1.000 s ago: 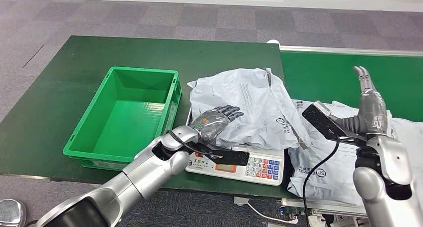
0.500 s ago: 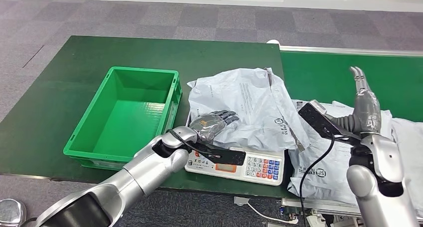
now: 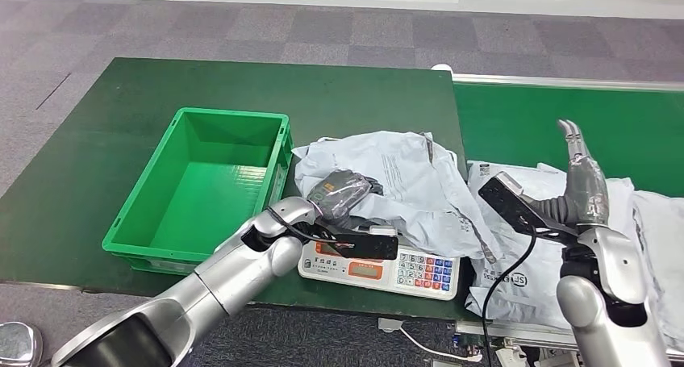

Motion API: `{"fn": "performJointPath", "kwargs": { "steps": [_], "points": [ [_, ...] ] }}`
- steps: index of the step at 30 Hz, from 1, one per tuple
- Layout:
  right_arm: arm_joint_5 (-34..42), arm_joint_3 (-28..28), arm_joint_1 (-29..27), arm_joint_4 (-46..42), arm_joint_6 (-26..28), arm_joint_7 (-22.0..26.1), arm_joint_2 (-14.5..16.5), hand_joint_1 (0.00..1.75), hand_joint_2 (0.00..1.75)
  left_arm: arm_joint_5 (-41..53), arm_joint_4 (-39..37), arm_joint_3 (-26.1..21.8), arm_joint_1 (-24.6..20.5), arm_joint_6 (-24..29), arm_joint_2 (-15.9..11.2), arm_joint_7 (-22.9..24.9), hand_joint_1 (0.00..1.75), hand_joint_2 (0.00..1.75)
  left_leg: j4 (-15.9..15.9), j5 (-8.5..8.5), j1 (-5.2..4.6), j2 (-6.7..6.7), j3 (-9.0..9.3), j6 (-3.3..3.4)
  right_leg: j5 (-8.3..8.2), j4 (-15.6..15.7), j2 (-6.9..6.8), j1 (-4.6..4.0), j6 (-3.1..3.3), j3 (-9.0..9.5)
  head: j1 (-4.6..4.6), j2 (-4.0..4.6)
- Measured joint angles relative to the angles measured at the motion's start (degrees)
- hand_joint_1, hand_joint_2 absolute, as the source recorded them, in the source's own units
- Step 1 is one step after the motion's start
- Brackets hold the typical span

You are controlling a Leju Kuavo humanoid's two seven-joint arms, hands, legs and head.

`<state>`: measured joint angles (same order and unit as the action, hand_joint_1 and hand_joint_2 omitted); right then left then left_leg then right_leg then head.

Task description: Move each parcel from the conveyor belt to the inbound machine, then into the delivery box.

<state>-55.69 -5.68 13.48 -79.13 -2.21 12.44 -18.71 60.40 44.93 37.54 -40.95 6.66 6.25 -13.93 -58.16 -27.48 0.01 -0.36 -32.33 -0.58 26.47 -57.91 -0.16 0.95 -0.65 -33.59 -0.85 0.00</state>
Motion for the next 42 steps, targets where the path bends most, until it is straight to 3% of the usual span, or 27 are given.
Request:
{"fn": "performJointPath", "kwargs": {
  "steps": [10,16,22,31,42],
  "points": [
    [1.6,0.11,-3.5,-1.15,0.63,-0.34,-1.35,0.0,1.75,-1.24,19.89,-3.12,6.42,14.88,-0.59,-2.95,1.75,1.75,0.0,-0.01,0.0,0.01,-0.02,0.01,0.01,0.0,0.0,0.0,0.0,-0.03,0.0,0.0],
    [2.57,1.05,-7.72,-3.85,1.46,-0.43,-2.94,0.0,1.75,3.82,29.34,-6.0,9.89,18.34,-1.92,-2.53,1.75,1.75,0.01,-0.01,0.0,0.01,-0.01,0.0,0.01,0.0,0.0,0.0,0.0,-0.02,0.0,0.0],
    [2.6,3.15,-11.01,-6.4,1.62,-0.36,-3.43,0.0,1.75,15.54,35.86,-9.4,13.73,20.77,-4.21,1.57,1.75,1.75,0.04,-0.01,0.01,0.03,-0.01,0.0,0.02,0.0,0.02,-0.01,0.0,-0.03,0.0,0.0],
    [1.97,5.65,-13.31,-8.52,1.43,-0.26,-3.59,0.0,1.75,26.08,36.82,-17.08,18.88,18.21,-10.57,8.26,1.75,1.75,0.06,0.0,0.04,0.08,0.02,-0.02,0.02,0.0,0.07,-0.04,0.02,-0.03,-0.01,0.0],
    [2.66,8.62,-16.63,-10.92,1.18,0.07,-4.26,0.0,1.75,29.23,31.83,-27.74,24.24,18.61,-19.16,11.29,1.75,1.75,0.07,-0.07,0.12,0.12,-0.01,-0.14,0.07,0.0,0.14,-0.12,0.08,-0.11,0.0,0.0]
  ]
}}
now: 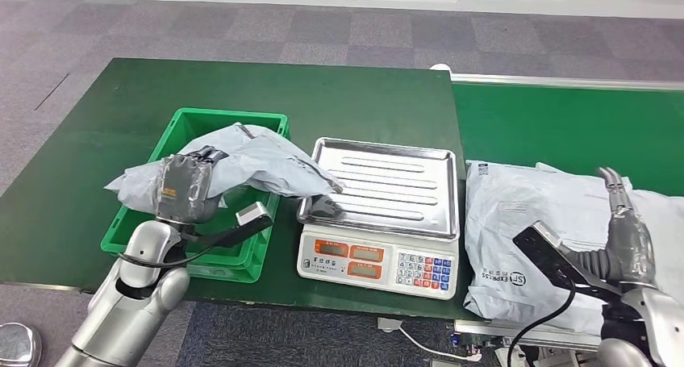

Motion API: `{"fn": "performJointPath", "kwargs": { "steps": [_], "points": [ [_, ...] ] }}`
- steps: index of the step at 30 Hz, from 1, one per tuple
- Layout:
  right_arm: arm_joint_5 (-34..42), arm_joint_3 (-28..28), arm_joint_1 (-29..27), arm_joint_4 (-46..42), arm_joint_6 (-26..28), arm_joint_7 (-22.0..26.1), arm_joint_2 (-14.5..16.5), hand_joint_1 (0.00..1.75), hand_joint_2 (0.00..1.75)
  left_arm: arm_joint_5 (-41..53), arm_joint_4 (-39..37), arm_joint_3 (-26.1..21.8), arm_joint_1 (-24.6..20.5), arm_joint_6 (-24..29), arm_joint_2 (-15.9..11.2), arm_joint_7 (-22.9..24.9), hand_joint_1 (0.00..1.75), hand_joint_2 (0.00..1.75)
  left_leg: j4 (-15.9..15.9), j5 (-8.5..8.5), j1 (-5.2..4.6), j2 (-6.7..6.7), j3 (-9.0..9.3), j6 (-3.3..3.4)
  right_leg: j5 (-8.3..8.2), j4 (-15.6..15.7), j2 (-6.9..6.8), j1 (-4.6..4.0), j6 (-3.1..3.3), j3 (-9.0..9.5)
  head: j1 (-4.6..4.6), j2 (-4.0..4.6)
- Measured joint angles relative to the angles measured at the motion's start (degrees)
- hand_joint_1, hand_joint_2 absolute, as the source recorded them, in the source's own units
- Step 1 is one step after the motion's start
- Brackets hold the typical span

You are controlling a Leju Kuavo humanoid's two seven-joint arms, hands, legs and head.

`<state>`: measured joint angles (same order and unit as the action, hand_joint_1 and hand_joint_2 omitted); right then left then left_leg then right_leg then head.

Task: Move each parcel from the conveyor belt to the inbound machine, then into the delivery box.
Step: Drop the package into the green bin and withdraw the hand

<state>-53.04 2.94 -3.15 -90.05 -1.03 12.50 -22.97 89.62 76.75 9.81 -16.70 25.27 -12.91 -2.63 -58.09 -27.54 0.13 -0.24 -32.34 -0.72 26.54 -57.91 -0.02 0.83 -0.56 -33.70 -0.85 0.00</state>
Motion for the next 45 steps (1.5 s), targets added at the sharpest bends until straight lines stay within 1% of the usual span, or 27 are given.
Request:
{"fn": "performJointPath", "kwargs": {
  "steps": [5,9,10,11,13,14,15,17,19,21,30,33,36,39,41,43,45],
  "points": [
    [-0.07,0.42,-0.6,-0.59,0.07,0.02,0.02,0.0,1.75,0.16,-1.51,-1.83,1.4,-2.61,-3.04,4.46,1.75,1.75,0.01,0.0,0.03,0.01,0.0,-0.02,0.01,0.0,0.03,-0.02,0.02,0.02,0.0,0.0],
    [-0.13,0.63,-1.29,-0.86,0.24,0.07,0.02,0.0,1.75,-1.87,-1.98,-6.15,3.96,-6.52,-4.8,5.8,1.75,1.75,0.03,-0.01,0.03,0.12,0.01,-0.03,0.02,0.0,0.13,-0.03,0.04,-0.03,0.0,0.0],
    [-0.14,0.69,-1.34,-0.87,0.27,0.08,0.02,0.0,1.75,-2.91,-2.02,-7.26,4.63,-7.94,-5.02,5.89,1.61,1.75,0.03,-0.01,0.03,0.12,0.01,-0.04,0.02,0.0,0.13,-0.03,0.04,-0.03,0.0,0.0],
    [-0.16,0.73,-1.35,-0.88,0.28,0.08,0.02,0.0,1.75,-4.07,-2.08,-8.3,5.25,-9.47,-5.16,5.91,1.29,1.75,0.04,-0.01,0.04,0.12,0.0,-0.04,0.03,0.0,0.12,-0.03,0.05,-0.03,0.0,0.0],
    [-0.24,0.75,-1.21,-0.88,0.2,0.09,0.02,0.0,1.75,-6.55,-2.36,-10.11,6.4,-12.15,-5.28,5.9,0.42,1.75,0.05,-0.02,0.04,0.12,-0.01,-0.05,0.03,0.0,0.12,-0.03,0.05,-0.03,0.0,0.0],
    [-0.28,0.75,-1.07,-0.88,0.13,0.09,0.02,0.0,1.75,-7.72,-2.57,-10.79,6.91,-13.0,-5.29,5.83,0.12,1.75,0.05,-0.02,0.04,0.12,-0.01,-0.05,0.03,0.0,0.12,-0.03,0.05,-0.03,0.0,0.0],
    [-0.31,0.75,-0.89,-0.87,0.04,0.1,0.02,0.0,1.75,-8.98,-2.81,-11.36,7.38,-13.67,-5.29,5.56,0.0,1.75,0.05,-0.02,0.04,0.13,-0.01,-0.05,0.03,0.0,0.12,-0.03,0.05,-0.03,0.0,0.0],
    [-0.33,0.75,-0.42,-0.85,-0.14,0.09,0.02,0.0,1.75,-12.86,-3.25,-12.19,8.27,-15.13,-5.29,3.74,0.0,1.75,0.05,-0.02,0.03,0.12,-0.01,-0.05,0.03,0.0,0.12,-0.03,0.05,-0.03,0.0,0.0],
    [-0.28,0.75,-0.01,-0.84,-0.25,0.06,-0.01,0.0,1.75,-17.59,-3.48,-12.68,9.07,-16.27,-5.29,0.81,0.0,1.75,0.05,-0.02,0.03,0.11,-0.01,-0.05,0.03,0.0,0.11,-0.03,0.05,-0.02,0.0,0.0],
    [-0.2,0.75,0.19,-0.83,-0.3,0.01,-0.05,0.0,1.75,-20.38,-3.41,-12.81,9.52,-16.55,-5.29,-1.1,0.0,1.75,0.05,-0.02,0.03,0.08,0.0,-0.05,0.03,0.0,0.08,-0.02,0.05,0.0,0.0,0.0],
    [-0.1,0.75,0.24,-0.83,-0.33,0.0,-0.11,0.0,1.75,-21.56,-2.59,-12.85,9.8,-16.6,-5.29,-1.75,0.0,1.75,0.05,-0.05,0.03,0.07,0.01,-0.09,0.04,0.0,0.09,-0.02,0.06,0.0,0.0,0.0],
    [-0.1,0.75,0.24,-0.83,-0.33,0.0,-0.1,0.0,1.75,-22.59,-2.04,-12.84,10.08,-15.19,-5.2,-3.41,0.0,1.75,0.05,-0.06,0.03,0.08,0.01,-0.09,0.07,0.0,0.11,-0.03,0.09,-0.02,0.0,0.0],
    [-0.23,0.75,0.24,-0.83,-0.33,-0.01,-0.04,0.0,1.75,-24.59,0.12,-12.57,10.85,-11.01,-4.17,-7.05,0.0,1.75,0.04,-0.06,0.03,0.08,-0.01,-0.09,0.07,0.0,0.08,-0.03,0.09,-0.08,0.0,0.0],
    [-0.73,0.73,0.26,-0.83,-0.33,0.04,0.29,0.0,1.75,-27.28,3.69,-11.21,10.98,-5.3,-2.41,-11.08,0.0,1.75,0.04,-0.06,0.03,0.01,-0.02,-0.09,0.07,0.0,0.01,-0.02,0.09,-0.04,0.0,0.0],
    [-0.92,0.7,0.3,-0.83,-0.32,0.2,0.5,0.0,1.75,-28.13,6.19,-9.6,10.99,0.98,-1.24,-14.35,0.0,1.75,0.04,-0.06,0.02,0.0,-0.02,-0.09,0.07,0.0,0.01,-0.02,0.09,-0.03,0.0,0.0],
    [-0.95,0.64,0.49,-0.74,-0.28,0.5,0.58,0.0,1.75,-26.82,8.62,-7.86,11.01,8.26,-0.18,-17.42,0.0,1.75,0.04,-0.06,0.02,0.01,-0.01,-0.09,0.06,0.0,0.02,-0.02,0.09,-0.02,0.0,0.0],
    [-0.93,0.56,0.92,-0.5,-0.2,0.85,0.64,0.0,1.75,-23.97,11.0,-6.63,11.08,12.94,1.27,-20.31,0.0,1.75,0.04,-0.06,0.02,0.01,0.0,-0.09,0.06,0.01,0.02,-0.02,0.09,-0.02,0.0,0.0]
  ]
}}
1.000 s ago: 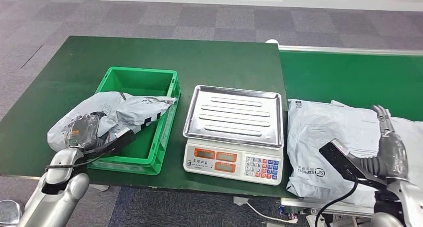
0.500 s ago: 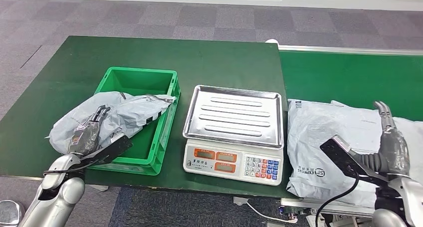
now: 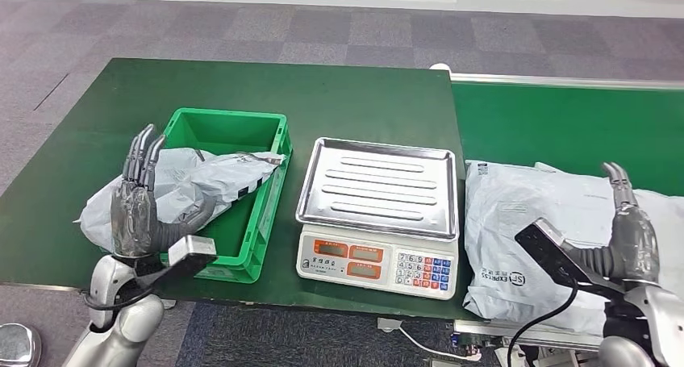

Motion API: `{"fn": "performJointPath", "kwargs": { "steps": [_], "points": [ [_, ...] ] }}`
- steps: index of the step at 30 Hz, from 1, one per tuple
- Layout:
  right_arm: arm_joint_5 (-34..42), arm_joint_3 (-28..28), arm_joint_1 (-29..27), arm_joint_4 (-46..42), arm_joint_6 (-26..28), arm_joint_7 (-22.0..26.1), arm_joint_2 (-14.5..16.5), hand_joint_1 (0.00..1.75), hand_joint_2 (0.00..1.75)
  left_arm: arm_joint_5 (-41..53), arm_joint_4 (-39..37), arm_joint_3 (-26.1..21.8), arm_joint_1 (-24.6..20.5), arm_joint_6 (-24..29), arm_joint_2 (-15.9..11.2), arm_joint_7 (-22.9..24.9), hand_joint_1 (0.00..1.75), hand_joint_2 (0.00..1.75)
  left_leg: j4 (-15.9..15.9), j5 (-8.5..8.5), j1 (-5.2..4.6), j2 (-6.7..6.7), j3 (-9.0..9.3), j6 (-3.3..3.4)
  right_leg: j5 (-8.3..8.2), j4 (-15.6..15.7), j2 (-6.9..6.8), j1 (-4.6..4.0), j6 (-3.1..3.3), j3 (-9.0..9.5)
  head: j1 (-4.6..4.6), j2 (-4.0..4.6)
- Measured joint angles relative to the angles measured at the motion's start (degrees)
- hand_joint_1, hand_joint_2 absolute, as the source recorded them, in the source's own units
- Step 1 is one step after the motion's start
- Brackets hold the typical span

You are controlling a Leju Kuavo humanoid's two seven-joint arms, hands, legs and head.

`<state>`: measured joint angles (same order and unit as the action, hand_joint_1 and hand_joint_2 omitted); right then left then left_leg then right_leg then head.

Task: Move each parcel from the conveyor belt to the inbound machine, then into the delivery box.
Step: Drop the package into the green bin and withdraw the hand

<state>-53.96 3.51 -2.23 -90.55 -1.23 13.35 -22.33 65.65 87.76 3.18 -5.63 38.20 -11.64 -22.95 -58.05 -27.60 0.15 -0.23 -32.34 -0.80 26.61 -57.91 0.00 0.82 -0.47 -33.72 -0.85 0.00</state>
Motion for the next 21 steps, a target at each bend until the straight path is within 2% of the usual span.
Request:
{"fn": "performJointPath", "kwargs": {
  "steps": [4,6,8,11,14,17,21],
  "points": [
    [0.14,-0.21,0.62,0.59,0.36,0.27,0.16,0.0,1.75,2.86,4.08,1.64,0.17,1.52,3.88,-6.83,0.0,1.75,0.0,0.0,0.0,-0.04,0.0,0.0,0.0,0.0,-0.05,0.0,0.0,0.03,0.0,0.0],
    [0.38,-0.26,0.72,0.82,0.59,0.25,0.16,0.0,1.75,0.26,5.44,2.96,0.2,1.53,5.29,-10.84,0.0,1.75,-0.01,0.0,0.0,-0.03,0.02,0.0,0.0,0.0,-0.03,0.0,0.0,0.02,0.0,0.0],
    [0.73,-0.27,0.62,0.93,0.78,0.17,0.16,0.0,1.75,-3.16,6.36,4.98,0.08,1.4,6.03,-12.7,0.0,1.75,-0.01,0.0,0.0,-0.03,0.05,0.0,0.0,0.01,-0.02,-0.01,0.0,0.01,0.0,0.0],
    [1.0,-0.16,-0.62,0.65,1.04,-0.14,0.16,0.0,1.75,-7.73,6.79,9.78,-1.05,-2.85,5.8,-8.5,0.0,1.75,-0.02,0.0,0.0,-0.08,0.05,0.0,0.01,0.02,-0.11,-0.01,0.0,0.04,0.0,0.0],
    [0.84,-0.04,-1.67,-0.04,1.01,-0.36,0.2,0.0,1.75,-11.72,6.01,14.39,-3.16,-13.92,4.67,-3.22,0.0,1.75,0.0,0.01,0.01,-0.07,0.03,-0.01,0.0,0.02,-0.12,-0.01,0.01,0.05,0.0,0.0],
    [0.3,-0.03,-1.57,-0.3,0.81,-0.26,0.35,0.0,1.75,-14.12,3.88,17.52,-4.83,-21.79,3.33,-2.69,0.0,1.75,0.0,0.01,0.01,0.08,0.06,-0.01,-0.03,0.01,0.02,-0.01,0.04,0.03,0.0,0.0],
    [-0.03,-0.03,-1.43,-0.86,1.47,0.52,0.72,0.0,1.75,-15.2,0.96,19.75,-6.23,-23.92,2.13,-4.26,0.0,1.75,0.0,0.03,0.01,0.08,0.08,-0.02,-0.05,0.01,0.05,-0.01,0.05,0.03,0.0,0.0]
  ]
}}
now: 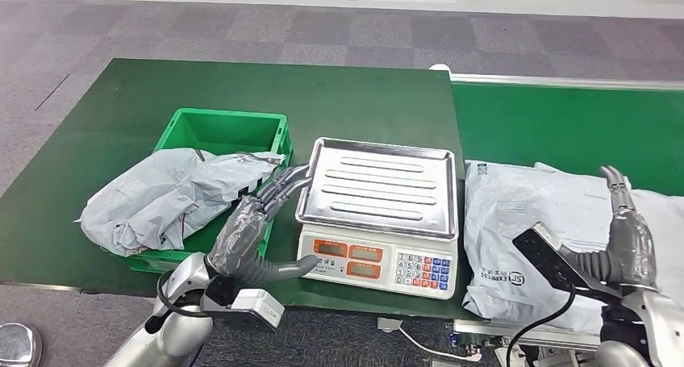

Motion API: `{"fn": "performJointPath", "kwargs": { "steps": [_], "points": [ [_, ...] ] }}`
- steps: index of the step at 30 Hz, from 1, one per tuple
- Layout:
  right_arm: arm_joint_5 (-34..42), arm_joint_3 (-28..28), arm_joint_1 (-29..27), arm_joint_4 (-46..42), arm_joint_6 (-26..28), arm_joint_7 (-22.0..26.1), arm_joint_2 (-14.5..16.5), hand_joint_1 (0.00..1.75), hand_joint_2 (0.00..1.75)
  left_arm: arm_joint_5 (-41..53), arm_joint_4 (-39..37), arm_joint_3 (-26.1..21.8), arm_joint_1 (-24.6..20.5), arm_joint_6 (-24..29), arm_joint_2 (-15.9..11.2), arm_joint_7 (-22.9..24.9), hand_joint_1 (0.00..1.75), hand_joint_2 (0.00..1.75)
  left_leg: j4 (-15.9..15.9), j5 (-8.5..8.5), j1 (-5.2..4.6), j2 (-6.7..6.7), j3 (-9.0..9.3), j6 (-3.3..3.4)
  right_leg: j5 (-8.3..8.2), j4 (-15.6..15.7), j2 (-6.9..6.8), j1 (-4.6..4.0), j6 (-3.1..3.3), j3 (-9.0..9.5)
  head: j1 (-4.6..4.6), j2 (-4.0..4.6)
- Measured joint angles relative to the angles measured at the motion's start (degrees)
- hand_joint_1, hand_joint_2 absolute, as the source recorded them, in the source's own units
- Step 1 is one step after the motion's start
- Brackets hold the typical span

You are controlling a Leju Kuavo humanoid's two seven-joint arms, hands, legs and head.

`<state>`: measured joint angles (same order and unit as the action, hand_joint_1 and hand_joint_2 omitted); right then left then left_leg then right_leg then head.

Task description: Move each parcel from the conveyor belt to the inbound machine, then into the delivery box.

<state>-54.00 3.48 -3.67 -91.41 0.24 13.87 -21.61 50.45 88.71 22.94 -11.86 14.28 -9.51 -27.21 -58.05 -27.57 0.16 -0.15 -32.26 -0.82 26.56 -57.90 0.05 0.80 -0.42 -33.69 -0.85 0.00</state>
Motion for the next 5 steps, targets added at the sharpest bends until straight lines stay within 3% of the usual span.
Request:
{"fn": "performJointPath", "kwargs": {
  "steps": [5],
  "points": [
    [-0.4,0.0,-0.23,-1.72,1.89,0.98,0.58,0.0,1.75,0.13,-2.32,1.83,-1.2,-0.44,-0.22,-0.51,0.0,1.75,0.0,0.0,0.0,0.0,-0.01,0.0,0.0,0.0,0.01,0.0,0.0,0.0,0.0,0.0]
  ]
}}
